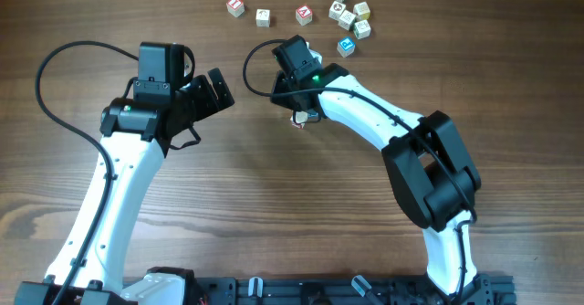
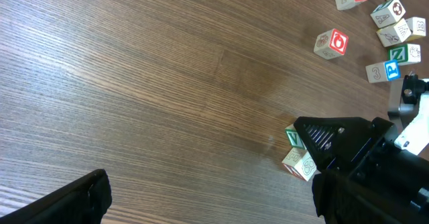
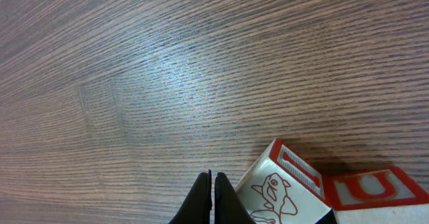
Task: Form a circle
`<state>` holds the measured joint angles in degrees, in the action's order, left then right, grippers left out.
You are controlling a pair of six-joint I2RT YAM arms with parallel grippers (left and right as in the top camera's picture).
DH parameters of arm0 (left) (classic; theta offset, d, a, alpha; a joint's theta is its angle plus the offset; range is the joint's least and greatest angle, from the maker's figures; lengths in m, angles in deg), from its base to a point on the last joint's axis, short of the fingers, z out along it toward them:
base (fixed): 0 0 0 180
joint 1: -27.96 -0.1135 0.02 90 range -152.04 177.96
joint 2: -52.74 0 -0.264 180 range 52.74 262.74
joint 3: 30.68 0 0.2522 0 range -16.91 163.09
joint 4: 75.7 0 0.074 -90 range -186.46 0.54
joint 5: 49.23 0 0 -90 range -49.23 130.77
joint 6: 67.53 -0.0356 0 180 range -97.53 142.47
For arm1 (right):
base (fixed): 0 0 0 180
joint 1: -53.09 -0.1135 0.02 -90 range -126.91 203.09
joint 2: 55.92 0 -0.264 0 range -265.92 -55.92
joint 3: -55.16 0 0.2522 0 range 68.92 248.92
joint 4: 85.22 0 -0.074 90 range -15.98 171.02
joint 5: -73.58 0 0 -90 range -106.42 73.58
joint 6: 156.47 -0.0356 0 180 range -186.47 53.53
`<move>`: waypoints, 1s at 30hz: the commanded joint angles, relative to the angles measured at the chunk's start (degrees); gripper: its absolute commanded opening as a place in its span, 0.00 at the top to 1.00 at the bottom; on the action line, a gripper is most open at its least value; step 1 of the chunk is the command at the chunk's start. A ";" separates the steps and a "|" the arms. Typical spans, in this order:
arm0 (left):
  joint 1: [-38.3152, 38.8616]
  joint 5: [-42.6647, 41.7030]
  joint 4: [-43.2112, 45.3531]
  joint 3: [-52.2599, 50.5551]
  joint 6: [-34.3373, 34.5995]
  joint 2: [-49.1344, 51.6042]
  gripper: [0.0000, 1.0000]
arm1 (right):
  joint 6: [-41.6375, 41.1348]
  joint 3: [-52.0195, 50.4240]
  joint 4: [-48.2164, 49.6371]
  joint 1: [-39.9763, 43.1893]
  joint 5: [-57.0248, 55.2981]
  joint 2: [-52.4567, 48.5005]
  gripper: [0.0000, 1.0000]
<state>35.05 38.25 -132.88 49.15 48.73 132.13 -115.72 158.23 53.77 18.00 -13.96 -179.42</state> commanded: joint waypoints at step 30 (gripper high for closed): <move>-0.31 -0.46 0.13 0.37 0.35 0.33 0.00 | 4.26 4.92 -2.60 -0.15 -3.19 2.80 0.95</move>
<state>35.05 38.25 -132.88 49.15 48.73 132.13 -112.66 161.67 52.85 18.00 -14.11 -179.36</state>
